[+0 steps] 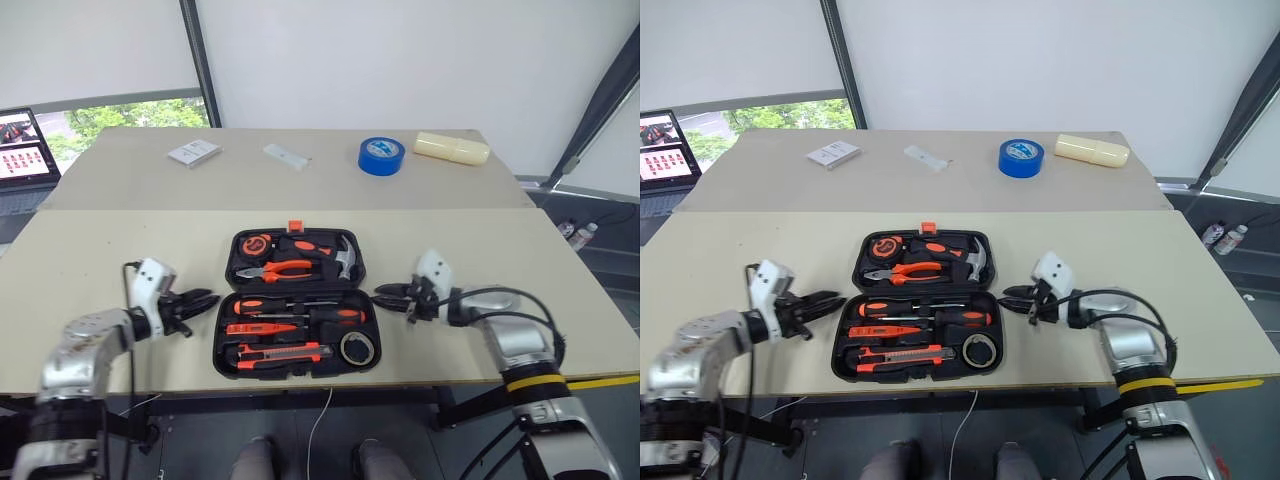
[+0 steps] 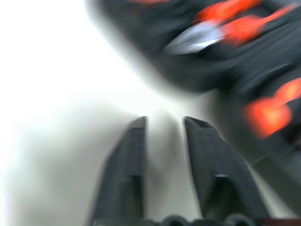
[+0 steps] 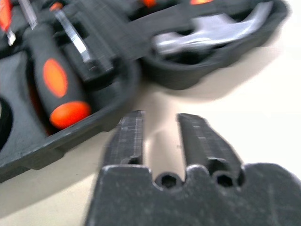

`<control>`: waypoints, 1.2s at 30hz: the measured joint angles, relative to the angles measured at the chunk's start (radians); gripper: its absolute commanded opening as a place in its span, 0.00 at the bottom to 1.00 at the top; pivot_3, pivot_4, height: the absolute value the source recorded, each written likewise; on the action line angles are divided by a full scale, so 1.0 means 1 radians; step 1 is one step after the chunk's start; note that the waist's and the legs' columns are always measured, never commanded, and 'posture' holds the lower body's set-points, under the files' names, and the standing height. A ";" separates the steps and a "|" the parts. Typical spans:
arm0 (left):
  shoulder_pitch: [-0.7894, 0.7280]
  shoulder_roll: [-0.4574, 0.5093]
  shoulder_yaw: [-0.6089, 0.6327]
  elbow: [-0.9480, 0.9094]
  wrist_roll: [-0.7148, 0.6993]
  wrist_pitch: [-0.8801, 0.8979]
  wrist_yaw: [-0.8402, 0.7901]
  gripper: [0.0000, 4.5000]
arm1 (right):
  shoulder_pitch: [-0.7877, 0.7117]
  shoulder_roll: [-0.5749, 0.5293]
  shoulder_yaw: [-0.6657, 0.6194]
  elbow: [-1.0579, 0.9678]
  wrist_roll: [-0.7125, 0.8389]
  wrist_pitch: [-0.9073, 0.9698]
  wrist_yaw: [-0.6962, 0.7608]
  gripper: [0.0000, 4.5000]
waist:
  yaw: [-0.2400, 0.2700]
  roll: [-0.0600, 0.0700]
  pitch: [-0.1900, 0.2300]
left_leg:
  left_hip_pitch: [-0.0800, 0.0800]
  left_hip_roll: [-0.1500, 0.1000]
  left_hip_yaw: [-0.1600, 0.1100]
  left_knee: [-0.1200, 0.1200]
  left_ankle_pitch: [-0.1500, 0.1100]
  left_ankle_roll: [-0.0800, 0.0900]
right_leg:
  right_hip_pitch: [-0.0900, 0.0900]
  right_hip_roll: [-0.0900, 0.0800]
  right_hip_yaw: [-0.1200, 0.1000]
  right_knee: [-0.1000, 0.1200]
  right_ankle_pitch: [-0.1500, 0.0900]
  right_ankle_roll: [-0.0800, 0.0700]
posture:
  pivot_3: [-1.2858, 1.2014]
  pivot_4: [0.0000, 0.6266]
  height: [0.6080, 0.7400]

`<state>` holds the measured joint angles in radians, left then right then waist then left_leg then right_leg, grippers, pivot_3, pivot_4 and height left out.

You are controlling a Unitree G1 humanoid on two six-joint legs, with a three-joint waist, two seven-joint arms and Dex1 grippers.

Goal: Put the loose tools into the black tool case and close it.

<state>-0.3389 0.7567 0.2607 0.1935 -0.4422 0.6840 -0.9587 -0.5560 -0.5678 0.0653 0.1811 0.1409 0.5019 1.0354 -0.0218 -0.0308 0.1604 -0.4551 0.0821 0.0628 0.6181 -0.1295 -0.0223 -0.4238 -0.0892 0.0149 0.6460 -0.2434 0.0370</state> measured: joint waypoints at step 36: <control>-0.438 -0.181 -0.097 0.364 0.037 0.170 0.161 0.00 | -0.465 0.187 0.017 0.470 0.029 0.405 -0.245 0.01 | 0.008 -0.002 0.001 | -0.004 -0.001 -0.002 0.009 0.002 0.001 | 0.001 0.000 -0.001 0.002 0.007 0.002 | 0.52 0.24 1.00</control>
<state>-0.7764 0.5753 0.1636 0.5577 -0.4056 0.8541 -0.7973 -1.0212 -0.3806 0.0821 0.6512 0.1695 0.9069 0.7899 -0.0140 -0.0325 0.1615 -0.4593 0.0816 0.0604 0.6274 -0.1272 -0.0215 -0.4230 -0.0889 0.0140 0.6480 -0.2365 0.0390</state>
